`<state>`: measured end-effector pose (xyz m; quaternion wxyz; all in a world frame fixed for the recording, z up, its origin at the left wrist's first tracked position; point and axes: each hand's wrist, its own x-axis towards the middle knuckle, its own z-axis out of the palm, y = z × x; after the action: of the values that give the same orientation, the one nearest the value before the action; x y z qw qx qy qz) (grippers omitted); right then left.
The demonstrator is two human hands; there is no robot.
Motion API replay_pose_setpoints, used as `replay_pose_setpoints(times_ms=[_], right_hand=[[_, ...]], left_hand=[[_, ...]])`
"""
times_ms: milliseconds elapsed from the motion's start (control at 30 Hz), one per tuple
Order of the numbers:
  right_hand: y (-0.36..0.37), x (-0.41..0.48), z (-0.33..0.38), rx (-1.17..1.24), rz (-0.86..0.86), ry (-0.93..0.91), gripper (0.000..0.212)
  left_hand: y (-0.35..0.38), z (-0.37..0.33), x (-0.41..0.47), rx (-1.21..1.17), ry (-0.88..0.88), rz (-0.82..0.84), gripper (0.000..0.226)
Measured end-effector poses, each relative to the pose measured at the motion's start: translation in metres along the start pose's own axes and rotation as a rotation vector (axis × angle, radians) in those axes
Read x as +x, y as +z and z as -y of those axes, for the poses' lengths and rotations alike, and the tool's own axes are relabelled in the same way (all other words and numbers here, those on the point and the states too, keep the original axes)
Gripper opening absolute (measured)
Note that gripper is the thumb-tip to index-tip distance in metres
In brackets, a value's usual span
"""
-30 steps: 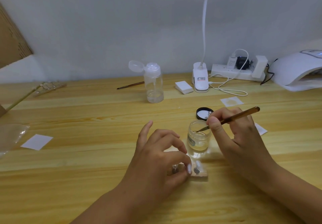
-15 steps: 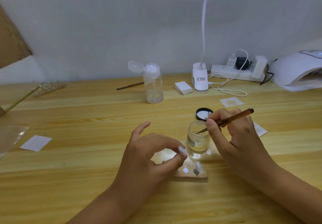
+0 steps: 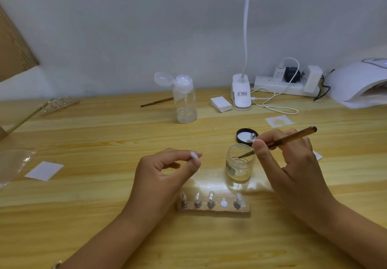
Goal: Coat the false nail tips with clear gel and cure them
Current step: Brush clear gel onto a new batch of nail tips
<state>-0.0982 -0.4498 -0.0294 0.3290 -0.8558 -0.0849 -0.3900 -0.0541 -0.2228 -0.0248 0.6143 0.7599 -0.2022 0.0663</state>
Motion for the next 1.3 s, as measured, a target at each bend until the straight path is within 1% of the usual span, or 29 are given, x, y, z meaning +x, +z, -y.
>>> replay_pose_setpoints(times_ms=[133,233,333,533,700,900,1033,1100,1233,1300], right_hand=[[0.0019,-0.0005,0.0015,0.030,-0.022,-0.045,0.009],[0.0027,0.0006,0.0007,0.050,-0.034,-0.060,0.008],[0.0034,0.0012,-0.0008,0.062,-0.042,-0.061,0.006],[0.0031,0.0009,-0.0011,0.064,-0.086,-0.103,0.008],[0.0017,0.0010,-0.0021,0.031,-0.133,-0.130,0.007],[0.0025,0.0021,-0.0025,0.059,-0.119,-0.110,0.008],[0.0012,0.0010,-0.0009,0.115,-0.105,-0.045,0.006],[0.0004,0.0004,-0.0006,0.118,-0.096,-0.023,0.009],[0.0005,0.0004,-0.0009,0.103,-0.070,-0.008,0.024],[0.0019,0.0003,-0.0015,0.075,-0.061,0.001,0.024]], left_hand=[[-0.0008,0.0055,0.0037,-0.097,-0.137,-0.024,0.015],[-0.0006,0.0069,0.0055,-0.117,-0.171,-0.034,0.013],[-0.0007,0.0077,0.0058,-0.116,-0.177,-0.035,0.013],[-0.0017,0.0073,0.0062,-0.123,-0.174,-0.033,0.018],[-0.0025,0.0081,0.0069,-0.139,-0.172,-0.038,0.019],[-0.0024,0.0090,0.0081,-0.155,-0.190,-0.054,0.020],[-0.0022,0.0089,0.0080,-0.156,-0.194,-0.052,0.018],[-0.0021,0.0088,0.0077,-0.163,-0.199,-0.053,0.017],[-0.0020,0.0087,0.0074,-0.158,-0.198,-0.059,0.017],[-0.0020,0.0088,0.0073,-0.147,-0.195,-0.055,0.018]])
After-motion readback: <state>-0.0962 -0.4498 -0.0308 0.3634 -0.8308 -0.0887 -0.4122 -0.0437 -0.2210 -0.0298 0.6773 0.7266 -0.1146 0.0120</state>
